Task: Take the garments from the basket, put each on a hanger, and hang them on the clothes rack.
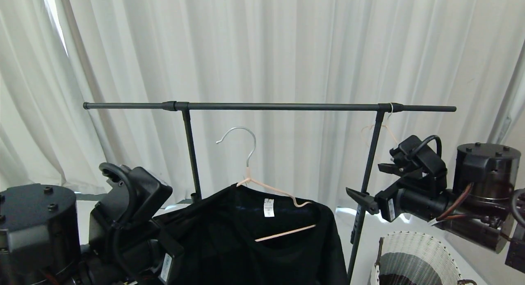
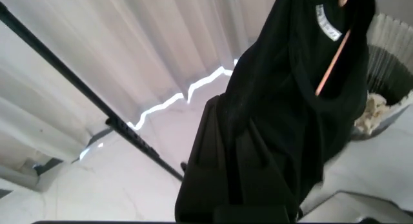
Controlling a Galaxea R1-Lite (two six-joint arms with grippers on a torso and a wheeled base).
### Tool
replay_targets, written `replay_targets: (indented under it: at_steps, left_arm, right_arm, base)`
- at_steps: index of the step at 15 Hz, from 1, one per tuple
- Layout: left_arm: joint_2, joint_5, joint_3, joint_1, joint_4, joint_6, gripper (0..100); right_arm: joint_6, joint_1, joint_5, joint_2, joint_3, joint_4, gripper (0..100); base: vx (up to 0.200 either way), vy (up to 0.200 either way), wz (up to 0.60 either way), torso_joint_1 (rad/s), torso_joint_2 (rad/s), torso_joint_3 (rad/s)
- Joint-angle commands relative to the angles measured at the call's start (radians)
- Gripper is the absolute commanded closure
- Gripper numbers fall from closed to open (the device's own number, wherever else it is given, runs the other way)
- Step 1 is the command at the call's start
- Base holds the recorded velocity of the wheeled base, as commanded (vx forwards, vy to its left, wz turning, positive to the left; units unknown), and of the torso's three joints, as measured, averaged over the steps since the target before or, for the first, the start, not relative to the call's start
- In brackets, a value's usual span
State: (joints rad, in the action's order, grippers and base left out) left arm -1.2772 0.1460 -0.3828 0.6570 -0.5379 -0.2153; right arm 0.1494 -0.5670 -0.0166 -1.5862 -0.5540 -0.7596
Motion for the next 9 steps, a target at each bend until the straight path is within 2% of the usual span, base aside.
replay_targets:
  at_steps: [1,3,5,7,8,9]
  left_arm:
    - [-0.001,0.000,0.047,0.010,-0.048,0.001,100]
    - [-0.001,-0.003,0.067,0.029,-0.106,0.002,100]
    - [-0.001,-0.005,0.067,0.079,-0.128,0.005,100]
    - [-0.002,-0.005,0.068,0.127,-0.136,0.005,100]
    - [-0.004,-0.005,0.073,0.168,-0.145,0.004,100]
    - [-0.004,-0.005,0.076,0.191,-0.149,0.004,100]
  right_arm:
    - [0.006,0.018,-0.031,0.054,-0.047,0.065,0]
    - [0.022,0.003,-0.125,0.109,-0.078,0.180,0]
    - [0.065,-0.056,-0.221,0.160,-0.103,0.302,0]
    - [0.085,-0.123,-0.292,0.183,-0.138,0.398,0]
    - [0.090,-0.191,-0.339,0.186,-0.181,0.471,0]
    - [0.091,-0.237,-0.345,0.178,-0.211,0.517,0]
  base:
    - [0.000,0.000,0.00,0.000,0.00,0.000]
    - [0.000,0.000,0.00,0.000,0.00,0.000]
    - [0.000,0.000,0.00,0.000,0.00,0.000]
    - [0.000,0.000,0.00,0.000,0.00,0.000]
    - [0.000,0.000,0.00,0.000,0.00,0.000]
    - [0.000,0.000,0.00,0.000,0.00,0.000]
